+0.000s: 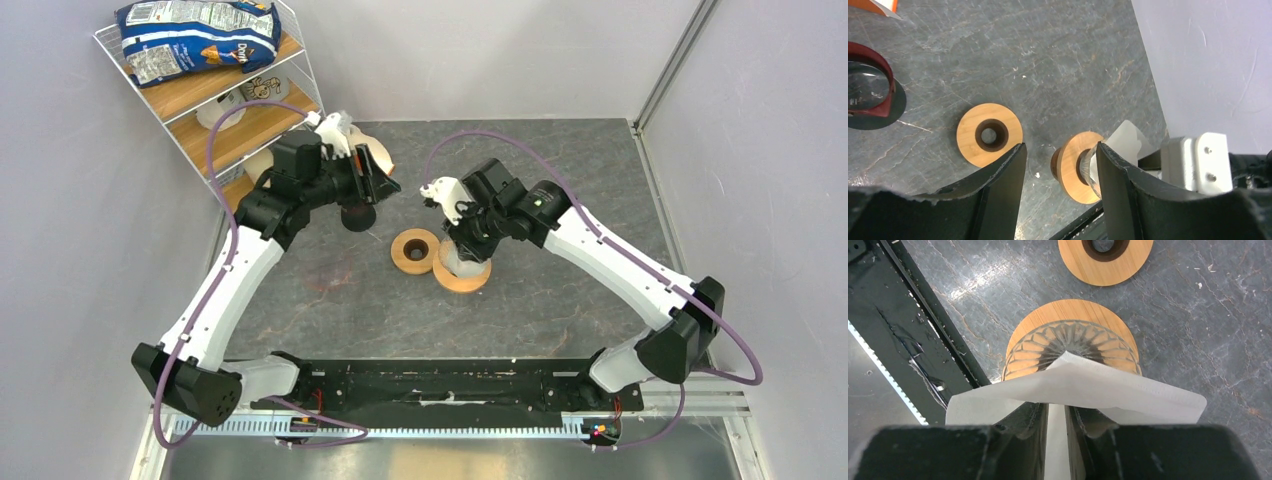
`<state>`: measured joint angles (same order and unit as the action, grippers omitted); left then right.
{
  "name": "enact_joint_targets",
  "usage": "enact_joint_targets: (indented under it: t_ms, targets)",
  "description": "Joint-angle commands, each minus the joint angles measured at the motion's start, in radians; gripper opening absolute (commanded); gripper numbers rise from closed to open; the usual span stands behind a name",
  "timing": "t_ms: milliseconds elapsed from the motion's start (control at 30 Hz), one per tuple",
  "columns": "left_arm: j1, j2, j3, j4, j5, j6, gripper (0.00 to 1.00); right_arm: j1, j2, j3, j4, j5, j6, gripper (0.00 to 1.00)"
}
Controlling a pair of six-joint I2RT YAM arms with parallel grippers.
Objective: Place the coffee filter in the dripper
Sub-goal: Place the coffee filter in the coffee dripper.
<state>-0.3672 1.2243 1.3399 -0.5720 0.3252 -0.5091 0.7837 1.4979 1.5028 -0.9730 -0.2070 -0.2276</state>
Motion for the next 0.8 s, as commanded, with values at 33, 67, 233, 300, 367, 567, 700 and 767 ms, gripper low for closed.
enact_joint_targets:
  t_ms: [33, 67, 233, 300, 367, 567, 700, 767]
  targets:
    - [0.05, -0.015, -0.013, 0.066, 0.034, -0.073, 0.61, 0.02, 0.055, 0.071, -0.037, 0.034, -0.049, 0.25]
    - [0.057, -0.015, -0.013, 0.071, 0.037, -0.077, 0.61, 0.02, 0.064, 0.072, -0.042, 0.037, -0.055, 0.25]
    - [0.073, -0.021, -0.019, 0.083, 0.046, -0.091, 0.61, 0.022, 0.1, 0.079, -0.083, 0.054, -0.092, 0.25]
    - [0.074, -0.025, -0.025, 0.087, 0.05, -0.088, 0.61, 0.022, 0.1, 0.067, -0.089, 0.059, -0.106, 0.25]
    - [0.075, -0.03, -0.036, 0.089, 0.054, -0.08, 0.61, 0.022, 0.096, 0.043, -0.08, 0.06, -0.115, 0.25]
    - [0.077, -0.058, -0.118, 0.094, 0.076, -0.091, 0.59, 0.022, 0.1, 0.011, -0.057, 0.034, -0.127, 0.24]
    - [0.08, -0.065, -0.152, 0.095, 0.091, -0.111, 0.59, 0.022, 0.105, 0.016, -0.08, -0.018, -0.137, 0.22]
    - [0.079, -0.064, -0.154, 0.098, 0.094, -0.111, 0.58, 0.022, 0.099, 0.003, -0.077, -0.037, -0.148, 0.22]
